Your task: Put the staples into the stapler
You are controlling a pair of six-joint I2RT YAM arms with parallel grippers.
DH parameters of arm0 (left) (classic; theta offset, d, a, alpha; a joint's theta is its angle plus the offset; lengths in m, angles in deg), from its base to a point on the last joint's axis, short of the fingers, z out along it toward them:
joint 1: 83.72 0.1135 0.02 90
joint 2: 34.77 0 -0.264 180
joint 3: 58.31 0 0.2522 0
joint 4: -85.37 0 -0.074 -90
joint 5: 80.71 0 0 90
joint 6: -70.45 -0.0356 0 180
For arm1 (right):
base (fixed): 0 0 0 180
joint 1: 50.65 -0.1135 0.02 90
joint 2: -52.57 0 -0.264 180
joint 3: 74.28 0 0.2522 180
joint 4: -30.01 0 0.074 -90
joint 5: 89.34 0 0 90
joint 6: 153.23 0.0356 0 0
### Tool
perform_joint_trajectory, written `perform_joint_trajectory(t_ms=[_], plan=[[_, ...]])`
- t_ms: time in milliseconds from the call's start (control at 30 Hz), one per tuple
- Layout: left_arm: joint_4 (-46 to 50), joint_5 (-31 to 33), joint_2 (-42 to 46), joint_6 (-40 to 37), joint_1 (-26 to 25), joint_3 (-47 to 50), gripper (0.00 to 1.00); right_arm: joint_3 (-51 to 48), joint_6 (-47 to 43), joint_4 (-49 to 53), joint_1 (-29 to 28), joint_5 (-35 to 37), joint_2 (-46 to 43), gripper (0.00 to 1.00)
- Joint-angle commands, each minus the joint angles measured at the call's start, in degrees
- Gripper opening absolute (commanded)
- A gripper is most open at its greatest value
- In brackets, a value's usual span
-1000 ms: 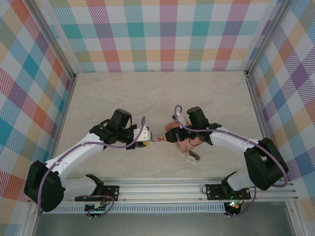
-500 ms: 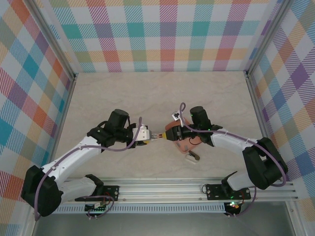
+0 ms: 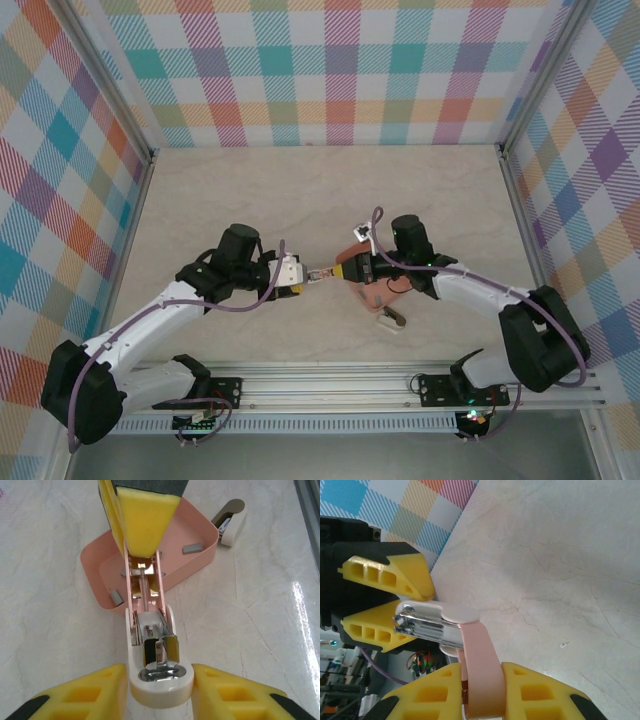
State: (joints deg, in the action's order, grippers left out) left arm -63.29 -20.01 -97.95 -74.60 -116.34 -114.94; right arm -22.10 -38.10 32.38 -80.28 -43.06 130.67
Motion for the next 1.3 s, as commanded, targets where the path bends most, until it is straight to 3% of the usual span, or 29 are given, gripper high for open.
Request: perform_joint_trajectory(t_ms=[0, 167, 567, 1033, 1267], plan=[[-1.15, 0.16, 0.73, 1.21, -0.67, 0.77, 0.48, 1.95, -3.99, 5.83, 0.45, 5.76, -3.08, 0.11], [-4.37, 2.12, 0.62, 3.08, -0.69, 0.90, 0.57, 4.29, -6.55, 12.35, 0.19, 12.84, -5.24, 0.10], [-7.07, 3.75, -2.27, 6.24, -1.52, 0.53, 0.57, 16.59, -9.98, 25.12, -9.86, 29.66, -0.56, 0.09], [-9.29, 12.12, -3.70, 7.06, -3.68, 1.09, 0.55, 20.49, -6.77, 22.73, -15.19, 26.76, 3.19, 0.10], [-7.58, 12.47, -5.28, 6.88, -4.02, 0.16, 0.51, 19.95, -6.41, 21.45, -15.18, 26.12, 2.10, 0.10]])
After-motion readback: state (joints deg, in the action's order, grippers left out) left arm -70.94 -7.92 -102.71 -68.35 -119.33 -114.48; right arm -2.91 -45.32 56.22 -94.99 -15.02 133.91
